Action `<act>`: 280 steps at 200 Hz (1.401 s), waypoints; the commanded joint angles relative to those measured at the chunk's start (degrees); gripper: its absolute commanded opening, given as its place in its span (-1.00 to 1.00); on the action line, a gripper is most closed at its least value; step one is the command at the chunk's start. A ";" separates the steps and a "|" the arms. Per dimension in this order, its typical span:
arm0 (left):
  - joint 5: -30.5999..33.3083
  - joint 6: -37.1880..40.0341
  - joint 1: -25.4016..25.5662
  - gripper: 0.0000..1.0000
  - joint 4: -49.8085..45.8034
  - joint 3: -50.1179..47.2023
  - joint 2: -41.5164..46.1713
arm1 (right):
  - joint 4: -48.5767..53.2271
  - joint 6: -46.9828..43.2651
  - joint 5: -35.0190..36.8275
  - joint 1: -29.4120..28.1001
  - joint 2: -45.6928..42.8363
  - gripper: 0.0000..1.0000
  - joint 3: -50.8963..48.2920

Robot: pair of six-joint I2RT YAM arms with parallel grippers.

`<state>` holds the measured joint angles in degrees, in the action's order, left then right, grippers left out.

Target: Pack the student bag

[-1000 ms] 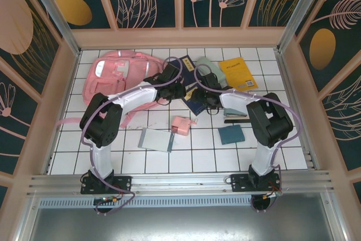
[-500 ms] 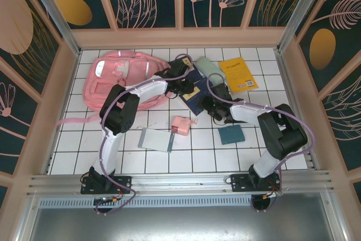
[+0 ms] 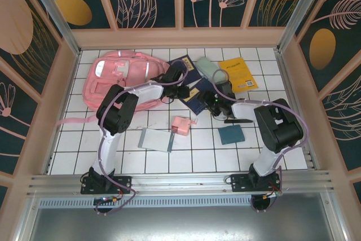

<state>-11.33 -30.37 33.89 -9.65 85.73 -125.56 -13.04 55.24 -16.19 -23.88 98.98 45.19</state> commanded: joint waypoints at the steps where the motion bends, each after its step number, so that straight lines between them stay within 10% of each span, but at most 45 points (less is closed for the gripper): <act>1: -8.28 -3.84 0.90 -0.31 -2.57 -4.39 0.46 | -17.04 4.06 -7.85 -0.36 2.67 0.39 -1.88; 54: -9.48 -3.97 0.83 -0.32 -3.21 -4.01 1.51 | -26.00 6.44 -8.58 0.32 -1.44 0.12 -5.34; 108: -3.49 -2.99 0.56 -0.28 -8.53 0.15 6.72 | -7.38 -0.81 -0.03 0.82 -6.47 -1.00 -2.49; 174: 16.14 1.78 -3.14 -0.21 -18.65 5.52 14.88 | -1.09 -4.87 1.35 -0.85 -15.27 -1.00 -3.79; 280: 37.41 12.08 -4.36 -0.09 -26.67 10.71 3.39 | 4.38 -10.76 1.97 -3.90 -20.47 -1.00 -1.55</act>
<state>20.27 -20.97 29.36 -32.53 94.96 -120.01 -8.29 46.65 -14.57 -27.16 80.51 41.21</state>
